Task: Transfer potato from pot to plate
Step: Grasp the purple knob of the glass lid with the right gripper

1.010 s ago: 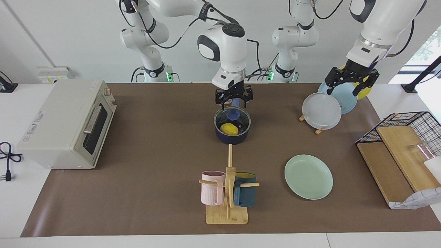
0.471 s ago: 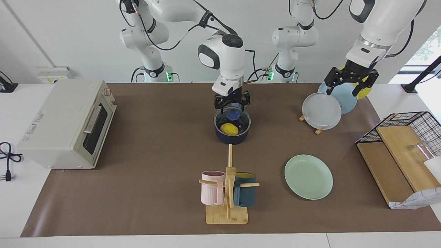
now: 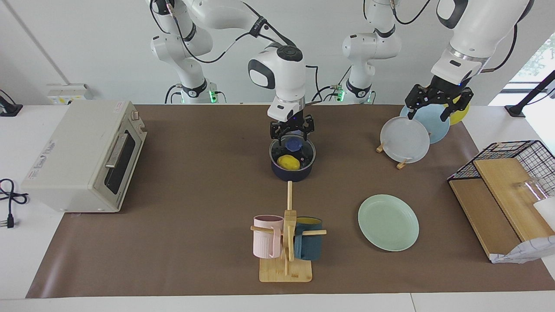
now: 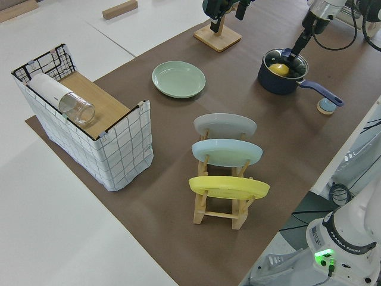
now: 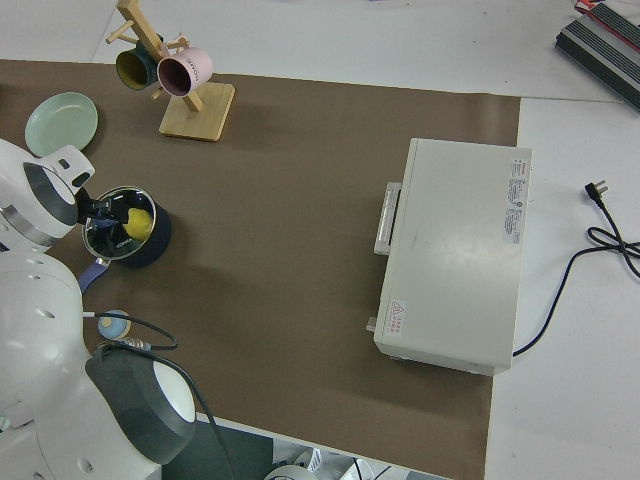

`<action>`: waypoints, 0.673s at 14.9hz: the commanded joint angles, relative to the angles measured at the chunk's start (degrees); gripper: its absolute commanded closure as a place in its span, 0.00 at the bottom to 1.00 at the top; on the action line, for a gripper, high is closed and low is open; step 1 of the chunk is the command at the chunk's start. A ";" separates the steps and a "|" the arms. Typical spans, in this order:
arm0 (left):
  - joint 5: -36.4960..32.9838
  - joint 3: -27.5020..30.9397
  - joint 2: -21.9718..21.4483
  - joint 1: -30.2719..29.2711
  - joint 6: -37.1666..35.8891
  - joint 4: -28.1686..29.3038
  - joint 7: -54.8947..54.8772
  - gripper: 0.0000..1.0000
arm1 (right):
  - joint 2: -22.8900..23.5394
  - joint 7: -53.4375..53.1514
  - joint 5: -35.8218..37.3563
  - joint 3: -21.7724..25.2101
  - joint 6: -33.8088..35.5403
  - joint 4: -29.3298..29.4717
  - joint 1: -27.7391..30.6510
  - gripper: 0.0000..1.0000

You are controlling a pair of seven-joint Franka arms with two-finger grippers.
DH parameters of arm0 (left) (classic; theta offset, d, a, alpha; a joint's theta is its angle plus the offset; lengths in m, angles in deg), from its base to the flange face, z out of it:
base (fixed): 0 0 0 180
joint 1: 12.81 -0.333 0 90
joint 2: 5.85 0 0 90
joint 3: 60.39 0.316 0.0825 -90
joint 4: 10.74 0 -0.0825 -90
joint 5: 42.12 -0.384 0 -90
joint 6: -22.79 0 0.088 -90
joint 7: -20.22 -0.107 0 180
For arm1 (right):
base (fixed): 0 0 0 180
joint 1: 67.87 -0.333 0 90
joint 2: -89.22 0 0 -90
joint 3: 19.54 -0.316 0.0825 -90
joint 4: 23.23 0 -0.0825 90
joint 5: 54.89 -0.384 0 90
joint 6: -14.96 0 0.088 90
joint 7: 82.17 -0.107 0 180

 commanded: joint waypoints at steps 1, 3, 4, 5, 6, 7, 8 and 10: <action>-0.88 0.39 -1.54 0.67 1.02 1.86 -0.22 0.00 | -1.58 1.85 1.00 -0.37 -1.86 -2.04 1.20 0.03; -0.88 0.39 -1.54 0.67 1.02 1.86 -0.22 0.00 | -1.49 2.03 1.00 -0.37 -2.47 -2.04 1.37 0.05; -0.88 0.39 -1.54 0.67 1.02 1.86 -0.22 0.00 | -1.06 2.20 1.00 -0.28 -2.65 -1.87 1.29 0.05; -0.88 0.39 -1.54 0.67 1.02 1.86 -0.22 0.00 | -0.09 1.77 1.17 -0.19 -2.73 -1.69 0.50 0.05; -0.88 0.39 -1.54 0.67 1.02 1.86 -0.22 0.00 | 0.26 1.94 2.39 -0.19 -2.65 -1.43 0.41 0.05; -0.88 0.39 -1.54 0.67 1.02 1.86 -0.22 0.00 | 0.62 2.03 4.14 -0.28 -1.86 -0.73 0.67 0.05; -0.88 0.39 -1.54 0.67 1.02 1.86 -0.22 0.00 | 0.62 1.68 4.34 -0.28 -2.29 -0.64 0.67 0.05; -0.88 0.39 -1.54 0.67 1.02 1.86 -0.22 0.00 | 0.71 1.50 4.34 -0.28 -2.38 -0.64 0.76 0.05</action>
